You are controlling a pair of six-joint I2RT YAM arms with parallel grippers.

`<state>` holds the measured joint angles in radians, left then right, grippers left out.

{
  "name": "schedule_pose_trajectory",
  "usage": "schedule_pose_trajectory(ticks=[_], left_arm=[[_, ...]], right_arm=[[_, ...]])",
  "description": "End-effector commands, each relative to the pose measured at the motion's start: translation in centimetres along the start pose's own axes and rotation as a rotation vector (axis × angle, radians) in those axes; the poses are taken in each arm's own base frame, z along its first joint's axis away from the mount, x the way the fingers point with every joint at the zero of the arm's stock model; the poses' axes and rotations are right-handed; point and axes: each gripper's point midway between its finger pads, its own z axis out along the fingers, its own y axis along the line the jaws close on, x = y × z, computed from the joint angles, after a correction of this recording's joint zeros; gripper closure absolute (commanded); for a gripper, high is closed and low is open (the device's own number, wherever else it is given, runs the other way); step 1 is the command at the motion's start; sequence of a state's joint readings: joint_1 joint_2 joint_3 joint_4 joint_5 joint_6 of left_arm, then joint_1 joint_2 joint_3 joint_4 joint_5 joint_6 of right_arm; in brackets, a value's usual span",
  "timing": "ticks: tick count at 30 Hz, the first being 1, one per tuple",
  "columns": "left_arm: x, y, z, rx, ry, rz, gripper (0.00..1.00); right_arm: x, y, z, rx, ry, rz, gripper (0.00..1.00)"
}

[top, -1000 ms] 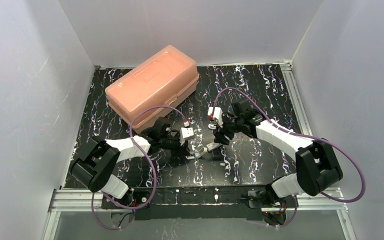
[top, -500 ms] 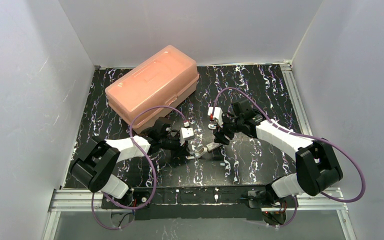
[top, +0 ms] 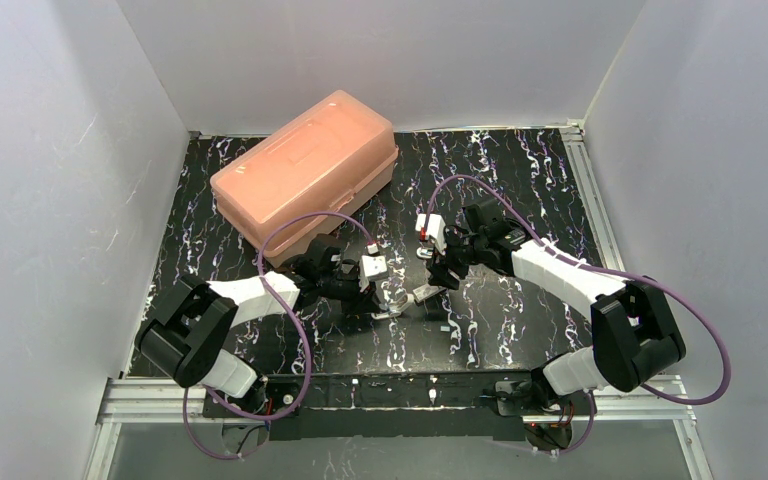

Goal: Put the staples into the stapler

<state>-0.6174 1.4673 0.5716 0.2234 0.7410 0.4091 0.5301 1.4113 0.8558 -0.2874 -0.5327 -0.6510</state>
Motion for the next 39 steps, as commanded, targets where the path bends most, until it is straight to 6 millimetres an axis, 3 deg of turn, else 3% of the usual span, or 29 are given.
schedule_pose_trajectory(ticks=[1,29,39], left_arm=[[-1.1,-0.2,-0.1,0.016,-0.018,0.024,1.00],[-2.6,-0.5,-0.8,-0.054,-0.017,0.033,1.00],[-2.2,-0.6,-0.3,-0.081,0.035,0.029,1.00]], right_arm=[[0.0,-0.3,0.1,0.006,-0.007,-0.009,0.32],[0.4,-0.5,0.3,0.005,0.005,-0.004,0.32],[0.5,-0.5,0.2,0.008,0.006,-0.003,0.32]])
